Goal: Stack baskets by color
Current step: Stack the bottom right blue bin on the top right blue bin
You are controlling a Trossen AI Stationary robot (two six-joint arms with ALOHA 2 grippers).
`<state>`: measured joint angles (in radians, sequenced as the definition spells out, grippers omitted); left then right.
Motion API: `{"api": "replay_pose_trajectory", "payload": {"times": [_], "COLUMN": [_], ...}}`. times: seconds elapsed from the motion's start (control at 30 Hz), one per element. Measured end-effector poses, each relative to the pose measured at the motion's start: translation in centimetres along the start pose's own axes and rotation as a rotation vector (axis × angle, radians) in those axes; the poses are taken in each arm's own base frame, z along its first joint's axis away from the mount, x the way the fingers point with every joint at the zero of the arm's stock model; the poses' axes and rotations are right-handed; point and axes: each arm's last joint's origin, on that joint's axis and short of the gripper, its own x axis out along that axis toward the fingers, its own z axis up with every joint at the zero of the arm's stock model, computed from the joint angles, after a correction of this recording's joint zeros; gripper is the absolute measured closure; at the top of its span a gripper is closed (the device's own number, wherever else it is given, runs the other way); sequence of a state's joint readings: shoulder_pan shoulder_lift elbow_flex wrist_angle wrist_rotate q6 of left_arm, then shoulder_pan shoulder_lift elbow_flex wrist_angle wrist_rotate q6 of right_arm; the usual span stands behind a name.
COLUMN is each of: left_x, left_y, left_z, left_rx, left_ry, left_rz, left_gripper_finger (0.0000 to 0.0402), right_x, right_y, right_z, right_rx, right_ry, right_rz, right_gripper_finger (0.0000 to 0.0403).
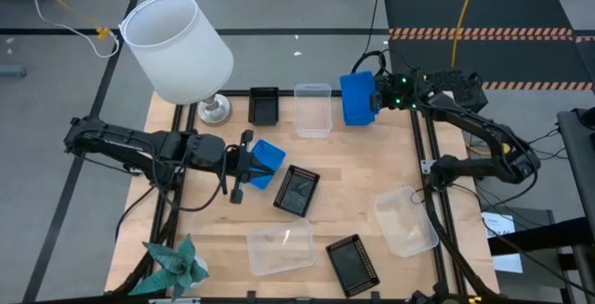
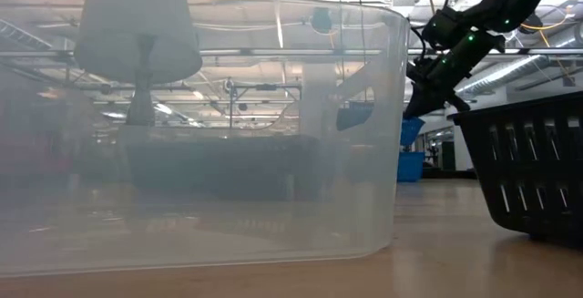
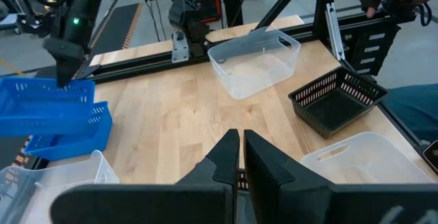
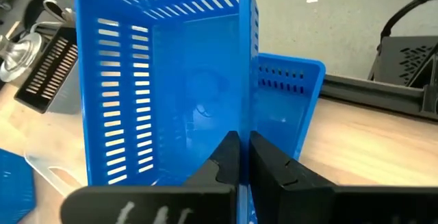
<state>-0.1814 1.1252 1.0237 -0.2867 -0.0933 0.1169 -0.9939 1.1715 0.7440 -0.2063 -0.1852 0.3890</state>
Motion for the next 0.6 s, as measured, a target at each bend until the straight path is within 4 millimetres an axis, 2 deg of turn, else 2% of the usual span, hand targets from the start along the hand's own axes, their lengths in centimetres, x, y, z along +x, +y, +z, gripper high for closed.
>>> {"api": "replay_pose_trajectory", "payload": {"times": [0.3, 0.6], "left_x": [0.0, 0.0], "left_y": [0.0, 0.0], "left_z": [0.0, 0.0], "left_rx": [-0.003, -0.014], "left_ry": [0.0, 0.0], "left_rz": [0.0, 0.0], "left_gripper_finger": [0.0376, 0.0376], "right_x": [1.2, 1.3], "right_y": [-0.4, -0.6], "right_z": [-0.3, -0.4], "right_rx": [0.027, 0.058], "right_ry": [0.04, 0.032], "right_rz": [-0.02, -0.073], "right_gripper_finger": [0.0396, 0.0392]}}
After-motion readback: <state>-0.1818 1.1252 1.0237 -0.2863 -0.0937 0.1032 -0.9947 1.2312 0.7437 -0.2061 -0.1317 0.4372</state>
